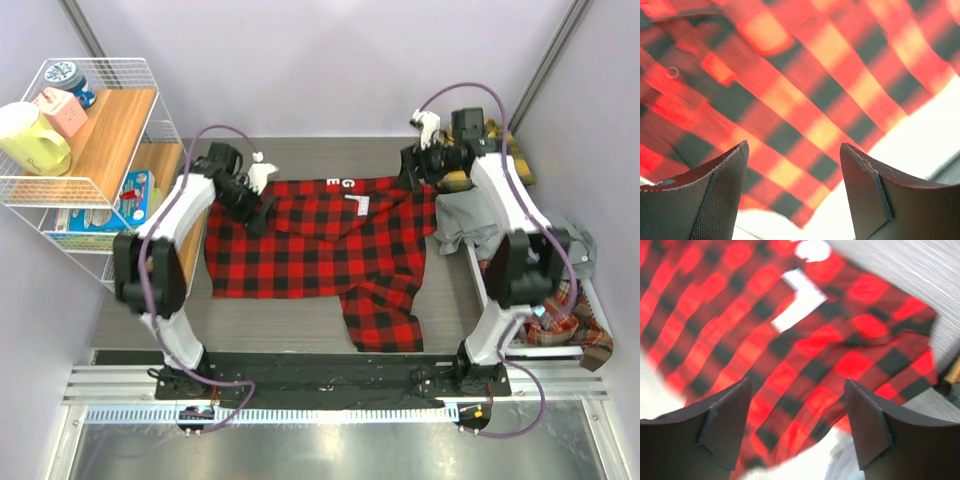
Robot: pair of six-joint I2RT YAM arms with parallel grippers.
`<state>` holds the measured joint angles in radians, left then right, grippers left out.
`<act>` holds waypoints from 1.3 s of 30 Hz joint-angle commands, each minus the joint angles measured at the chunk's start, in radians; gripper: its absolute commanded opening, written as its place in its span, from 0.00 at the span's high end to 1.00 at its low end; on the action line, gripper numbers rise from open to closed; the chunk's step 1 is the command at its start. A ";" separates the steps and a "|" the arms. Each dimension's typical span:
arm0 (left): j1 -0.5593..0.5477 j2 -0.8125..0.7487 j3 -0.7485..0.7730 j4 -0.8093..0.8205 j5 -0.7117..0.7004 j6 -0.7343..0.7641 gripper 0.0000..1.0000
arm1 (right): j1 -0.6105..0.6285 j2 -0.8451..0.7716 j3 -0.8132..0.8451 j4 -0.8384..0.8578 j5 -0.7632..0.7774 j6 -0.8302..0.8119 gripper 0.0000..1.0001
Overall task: Fold and stack the long sleeve shirts
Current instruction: Fold the shirt
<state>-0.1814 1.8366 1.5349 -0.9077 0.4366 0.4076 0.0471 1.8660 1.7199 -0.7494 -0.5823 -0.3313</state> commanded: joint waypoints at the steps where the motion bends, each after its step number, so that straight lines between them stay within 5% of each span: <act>1: 0.002 -0.207 -0.197 -0.109 0.091 0.178 0.26 | 0.071 -0.220 -0.303 -0.243 -0.067 -0.352 0.25; 5: 0.002 -0.356 -0.379 -0.108 0.083 0.250 0.26 | 0.109 -0.417 -0.537 -0.431 -0.018 -0.608 0.31; 12: 0.002 -0.491 -0.596 -0.040 0.042 0.324 0.28 | 0.246 -0.642 -0.792 -0.449 0.074 -0.661 0.34; 35: 0.005 -0.487 -0.791 0.150 -0.239 0.654 0.34 | 0.346 -0.525 -0.985 -0.077 0.265 -0.428 0.36; 39: 0.005 -0.465 -0.809 0.156 -0.269 0.675 0.38 | 0.350 -0.537 -0.985 -0.105 0.243 -0.434 0.52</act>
<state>-0.1810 1.3556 0.7444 -0.7822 0.2104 1.0267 0.3908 1.3437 0.7353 -0.8680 -0.3367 -0.7841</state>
